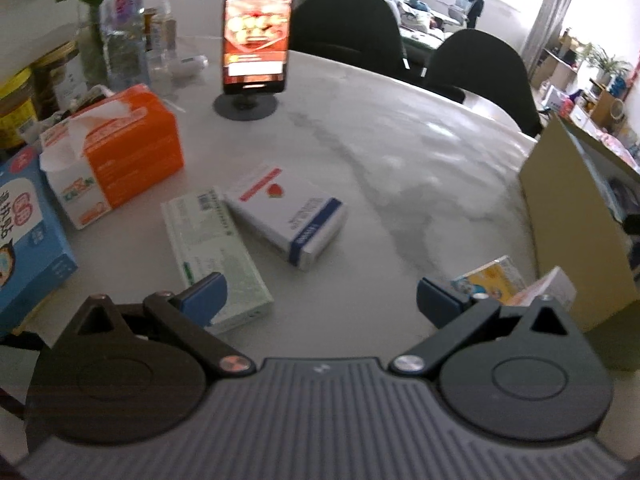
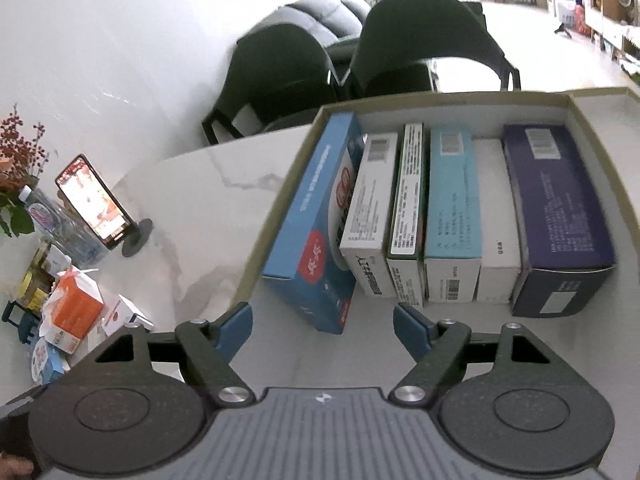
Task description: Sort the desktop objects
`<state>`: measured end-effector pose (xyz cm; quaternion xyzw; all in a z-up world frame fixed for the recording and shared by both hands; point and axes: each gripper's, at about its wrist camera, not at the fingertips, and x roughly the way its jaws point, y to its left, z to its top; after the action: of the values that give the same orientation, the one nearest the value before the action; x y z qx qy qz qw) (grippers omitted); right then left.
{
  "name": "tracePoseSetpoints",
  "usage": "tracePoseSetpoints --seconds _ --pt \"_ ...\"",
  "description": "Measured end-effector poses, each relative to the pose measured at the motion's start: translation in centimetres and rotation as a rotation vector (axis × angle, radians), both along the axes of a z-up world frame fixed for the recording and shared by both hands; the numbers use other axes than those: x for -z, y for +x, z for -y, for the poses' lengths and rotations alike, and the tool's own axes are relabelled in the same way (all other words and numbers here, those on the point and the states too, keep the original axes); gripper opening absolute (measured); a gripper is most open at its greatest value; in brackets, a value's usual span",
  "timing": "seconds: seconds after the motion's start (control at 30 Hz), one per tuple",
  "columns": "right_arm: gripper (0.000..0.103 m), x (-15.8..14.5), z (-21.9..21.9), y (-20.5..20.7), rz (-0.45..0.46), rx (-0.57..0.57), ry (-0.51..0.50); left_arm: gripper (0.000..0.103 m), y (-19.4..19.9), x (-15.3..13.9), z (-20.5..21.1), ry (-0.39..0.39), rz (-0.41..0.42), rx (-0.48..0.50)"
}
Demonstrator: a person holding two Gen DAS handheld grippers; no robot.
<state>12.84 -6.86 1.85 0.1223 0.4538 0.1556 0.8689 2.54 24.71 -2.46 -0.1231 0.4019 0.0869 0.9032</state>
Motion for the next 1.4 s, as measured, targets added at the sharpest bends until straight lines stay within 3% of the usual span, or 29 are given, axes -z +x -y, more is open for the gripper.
tracePoseSetpoints --seconds 0.23,0.5,0.87,1.03,1.2,1.4 --pt "0.082 -0.6 0.5 -2.1 0.056 0.021 0.023 0.103 0.7 0.2 -1.9 -0.026 -0.017 -0.091" --pt "0.087 -0.9 0.9 -4.1 0.087 0.031 0.05 0.1 0.9 1.4 -2.9 0.01 -0.047 -0.154" --pt "0.091 -1.2 1.8 -5.6 0.112 0.055 0.07 0.082 1.7 3.1 -3.0 0.04 -0.08 -0.2" --pt "0.092 -1.2 2.1 -5.8 0.116 0.064 0.071 0.059 1.7 3.4 -2.7 0.086 -0.081 -0.219" --pt "0.092 -1.2 2.2 -6.2 0.145 0.063 0.073 0.055 1.2 3.2 -3.1 0.086 -0.066 -0.245" --pt "0.102 -1.6 1.9 -7.2 0.24 0.083 -0.004 0.053 0.6 2.0 -3.2 0.099 -0.022 -0.27"
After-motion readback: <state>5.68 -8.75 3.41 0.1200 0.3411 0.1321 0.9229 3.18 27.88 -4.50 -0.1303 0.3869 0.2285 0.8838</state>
